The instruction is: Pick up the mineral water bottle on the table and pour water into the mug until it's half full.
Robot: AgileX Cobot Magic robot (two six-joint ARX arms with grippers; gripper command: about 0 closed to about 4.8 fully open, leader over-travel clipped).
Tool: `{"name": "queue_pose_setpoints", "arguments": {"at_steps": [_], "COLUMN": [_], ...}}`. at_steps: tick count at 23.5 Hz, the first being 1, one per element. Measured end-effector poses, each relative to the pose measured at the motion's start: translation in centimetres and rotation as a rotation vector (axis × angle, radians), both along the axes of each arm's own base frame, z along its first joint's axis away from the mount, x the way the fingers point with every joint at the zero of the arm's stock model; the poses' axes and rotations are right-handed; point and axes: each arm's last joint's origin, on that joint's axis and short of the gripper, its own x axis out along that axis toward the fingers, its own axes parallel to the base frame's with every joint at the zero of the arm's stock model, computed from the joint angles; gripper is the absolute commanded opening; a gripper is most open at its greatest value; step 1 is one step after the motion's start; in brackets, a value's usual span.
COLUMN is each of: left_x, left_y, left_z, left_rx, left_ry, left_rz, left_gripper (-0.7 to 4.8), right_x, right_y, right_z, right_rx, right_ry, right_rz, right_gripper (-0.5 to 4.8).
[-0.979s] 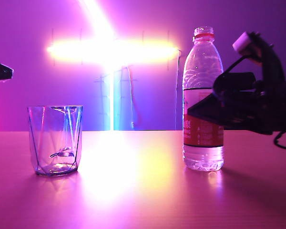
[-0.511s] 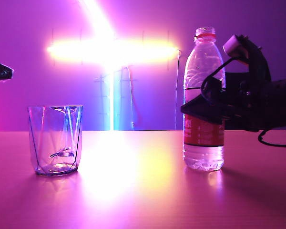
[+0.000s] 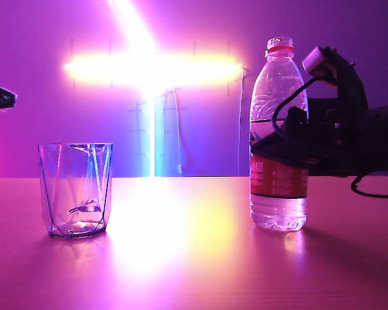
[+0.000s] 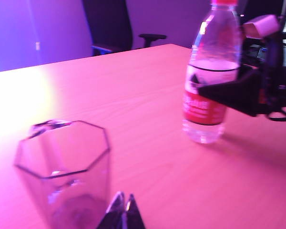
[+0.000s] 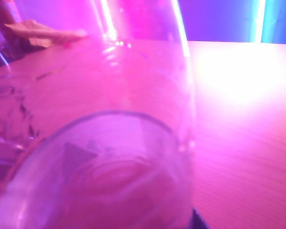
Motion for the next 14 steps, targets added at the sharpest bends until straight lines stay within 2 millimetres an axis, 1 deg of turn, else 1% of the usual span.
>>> {"name": "queue_pose_setpoints", "arguments": {"at_steps": [2, 4, 5, 7, 9, 11, 13, 14], "left_x": [0.4, 1.0, 1.1, 1.3, 1.4, 1.4, 1.4, 1.4], "left_y": [0.6, 1.4, 1.6, 2.1, 2.3, 2.3, 2.3, 2.3], "left_z": [0.0, 0.0, 0.0, 0.0, 0.0, 0.0, 0.0, 0.0], "left_rx": [0.0, 0.0, 0.0, 0.0, 0.0, 0.0, 0.0, 0.0], "left_ry": [0.0, 0.0, 0.0, 0.0, 0.0, 0.0, 0.0, 0.0], "left_rz": [0.071, 0.176, 0.208, 0.261, 0.279, 0.279, 0.281, 0.284], "left_gripper": [-0.02, -0.02, -0.02, -0.02, -0.02, -0.02, -0.02, -0.02], "right_x": [-0.2, -0.4, -0.2, 0.4, 1.1, 1.8, 2.4, 2.4], "right_y": [0.0, 0.3, 0.5, 1.3, 2.4, 4.0, 5.9, 6.4], "right_z": [0.7, 2.3, 3.3, 4.6, 5.3, 5.9, 7.3, 7.7], "right_rx": [-0.017, -0.04, -0.047, -0.094, -0.186, -0.281, -0.383, -0.417], "right_ry": [-0.025, -0.126, -0.165, -0.168, -0.143, -0.116, -0.137, -0.154], "right_rz": [0.002, 0.014, 0.023, 0.048, 0.076, 0.137, 0.195, 0.205], "right_gripper": [2.78, 2.78, 2.78, 2.77, 2.77, 2.78, 2.77, 2.77]}}
